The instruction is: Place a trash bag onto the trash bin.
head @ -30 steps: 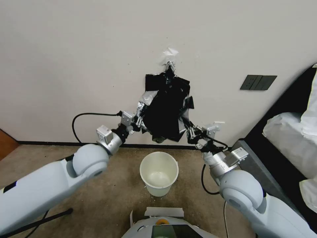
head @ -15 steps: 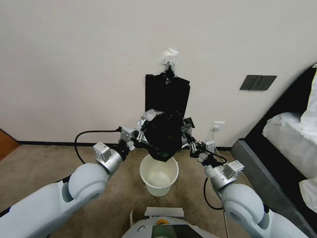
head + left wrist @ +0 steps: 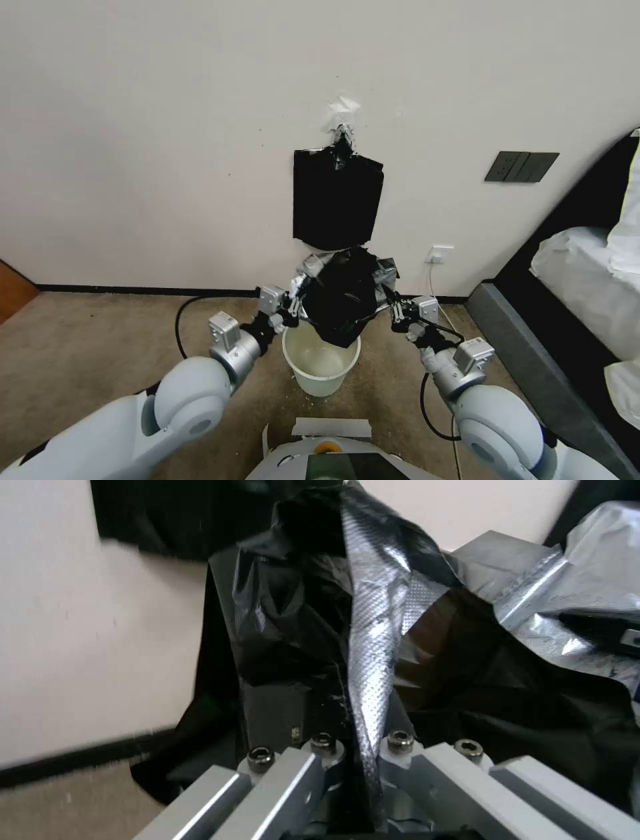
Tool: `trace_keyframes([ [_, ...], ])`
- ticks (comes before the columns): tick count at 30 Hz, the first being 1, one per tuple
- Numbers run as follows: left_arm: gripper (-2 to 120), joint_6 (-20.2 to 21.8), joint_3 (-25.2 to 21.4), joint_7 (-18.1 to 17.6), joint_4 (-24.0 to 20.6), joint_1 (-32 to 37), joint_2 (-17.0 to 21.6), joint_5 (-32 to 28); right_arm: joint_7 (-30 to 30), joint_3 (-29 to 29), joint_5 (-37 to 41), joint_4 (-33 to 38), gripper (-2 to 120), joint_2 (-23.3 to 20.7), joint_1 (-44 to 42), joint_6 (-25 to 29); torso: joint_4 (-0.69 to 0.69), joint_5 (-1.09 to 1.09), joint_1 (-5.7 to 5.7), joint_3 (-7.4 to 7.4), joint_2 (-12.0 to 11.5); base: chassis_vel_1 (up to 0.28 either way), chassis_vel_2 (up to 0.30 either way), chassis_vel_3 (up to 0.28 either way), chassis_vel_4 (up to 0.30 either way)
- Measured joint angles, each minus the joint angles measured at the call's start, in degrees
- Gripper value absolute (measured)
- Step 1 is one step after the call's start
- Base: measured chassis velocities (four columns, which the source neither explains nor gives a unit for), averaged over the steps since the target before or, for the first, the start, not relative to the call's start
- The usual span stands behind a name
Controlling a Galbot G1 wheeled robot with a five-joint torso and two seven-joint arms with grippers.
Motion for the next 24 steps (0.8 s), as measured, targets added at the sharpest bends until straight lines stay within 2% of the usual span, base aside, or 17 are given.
trace_keyframes([
  [4,0,0.28,0.52,-0.87,-1.54,-0.82,-1.01,-0.67,0.69,1.08,1.16,0.00,0,0.12,-0.91,-0.55,0.00,-0.01,0.00,0.00,0.00,0.000,0.000,0.000,0.000],
  [10,0,0.29,-1.27,-1.68,-3.39,-3.43,1.63,-5.32,0.84,3.71,2.69,0.00,0,-1.49,-0.50,-0.50,0.00,0.01,0.00,0.00,0.00,0.000,0.000,0.000,0.000],
  [13,0,0.41,-2.25,-2.25,-3.48,-5.32,4.42,-11.55,0.83,6.57,4.04,0.00,0,-3.93,0.58,-0.46,0.01,0.01,0.00,0.00,0.00,0.000,0.000,0.000,0.000],
  [14,0,0.41,-2.25,-2.25,-3.48,-5.32,4.42,-11.55,0.83,6.57,4.04,0.00,0,-3.93,0.58,-0.46,0.01,0.01,0.00,0.00,0.00,0.000,0.000,0.000,0.000],
  [17,0,0.71,-1.65,-3.81,-3.50,-8.08,5.16,-16.73,0.80,10.30,8.13,0.00,0,-6.35,1.63,-0.84,0.00,0.00,0.00,0.00,0.00,0.000,0.000,0.000,0.000],
  [20,0,1.05,-1.03,-5.60,-3.50,-9.50,5.50,-20.05,0.95,10.88,10.88,0.00,0,-7.22,2.35,-1.79,-0.01,-0.01,0.00,0.00,0.00,0.000,0.000,0.000,0.000],
  [24,0,2.09,-2.51,-8.81,-3.50,-6.95,5.93,-22.63,1.61,7.68,11.88,-0.01,0,-5.81,2.76,-3.49,0.00,-0.01,0.00,0.00,0.00,0.000,0.000,0.000,0.000],
])
